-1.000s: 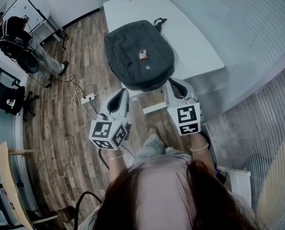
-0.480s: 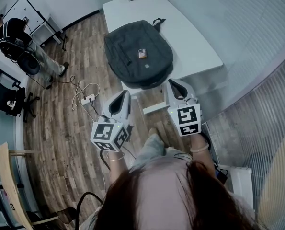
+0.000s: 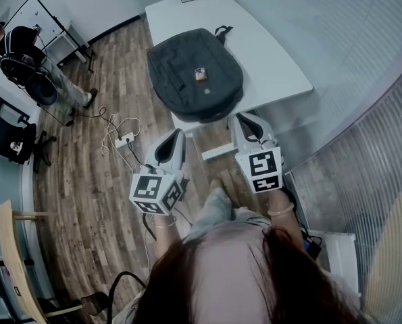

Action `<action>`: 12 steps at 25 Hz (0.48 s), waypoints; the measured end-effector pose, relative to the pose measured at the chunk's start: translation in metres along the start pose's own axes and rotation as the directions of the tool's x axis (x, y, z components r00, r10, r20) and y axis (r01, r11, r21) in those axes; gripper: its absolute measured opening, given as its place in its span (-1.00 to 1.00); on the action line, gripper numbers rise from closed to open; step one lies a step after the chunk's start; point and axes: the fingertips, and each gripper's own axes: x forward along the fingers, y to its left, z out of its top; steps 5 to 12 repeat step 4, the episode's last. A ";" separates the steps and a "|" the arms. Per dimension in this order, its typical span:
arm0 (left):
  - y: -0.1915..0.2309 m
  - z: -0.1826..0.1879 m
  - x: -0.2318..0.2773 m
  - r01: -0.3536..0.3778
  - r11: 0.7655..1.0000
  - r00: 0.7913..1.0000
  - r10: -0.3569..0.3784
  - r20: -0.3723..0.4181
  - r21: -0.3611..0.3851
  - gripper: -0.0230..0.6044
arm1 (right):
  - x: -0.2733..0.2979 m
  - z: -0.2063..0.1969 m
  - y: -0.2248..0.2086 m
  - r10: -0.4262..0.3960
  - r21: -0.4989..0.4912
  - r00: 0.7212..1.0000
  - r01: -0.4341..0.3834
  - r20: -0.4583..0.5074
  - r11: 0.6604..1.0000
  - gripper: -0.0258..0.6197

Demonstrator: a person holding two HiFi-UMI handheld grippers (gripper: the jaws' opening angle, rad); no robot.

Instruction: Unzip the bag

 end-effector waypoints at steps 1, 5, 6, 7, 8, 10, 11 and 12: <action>-0.001 0.000 -0.002 0.000 1.000 1.000 0.000 0.001 0.000 -0.90 | -0.001 0.000 0.001 0.000 0.000 1.000 0.000 0.001 1.000 -0.91; -0.002 0.000 -0.007 -0.001 1.000 1.000 0.001 0.005 0.000 -0.90 | -0.005 0.000 0.004 0.001 0.000 1.000 -0.001 0.003 1.000 -0.91; -0.002 0.000 -0.007 -0.001 1.000 1.000 0.001 0.005 0.000 -0.90 | -0.005 0.000 0.004 0.001 0.000 1.000 -0.001 0.003 1.000 -0.91; -0.002 0.000 -0.007 -0.001 1.000 1.000 0.001 0.005 0.000 -0.90 | -0.005 0.000 0.004 0.001 0.000 1.000 -0.001 0.003 1.000 -0.91; -0.002 0.000 -0.007 -0.001 1.000 1.000 0.001 0.005 0.000 -0.90 | -0.005 0.000 0.004 0.001 0.000 1.000 -0.001 0.003 1.000 -0.91; -0.002 0.000 -0.007 -0.001 1.000 1.000 0.001 0.005 0.000 -0.90 | -0.005 0.000 0.004 0.001 0.000 1.000 -0.001 0.003 1.000 -0.91; -0.002 0.000 -0.007 -0.001 1.000 1.000 0.001 0.005 0.000 -0.90 | -0.005 0.000 0.004 0.001 0.000 1.000 -0.001 0.003 1.000 -0.91; -0.002 0.000 -0.007 -0.001 1.000 1.000 0.001 0.005 0.000 -0.90 | -0.005 0.000 0.004 0.001 0.000 1.000 -0.001 0.003 1.000 -0.91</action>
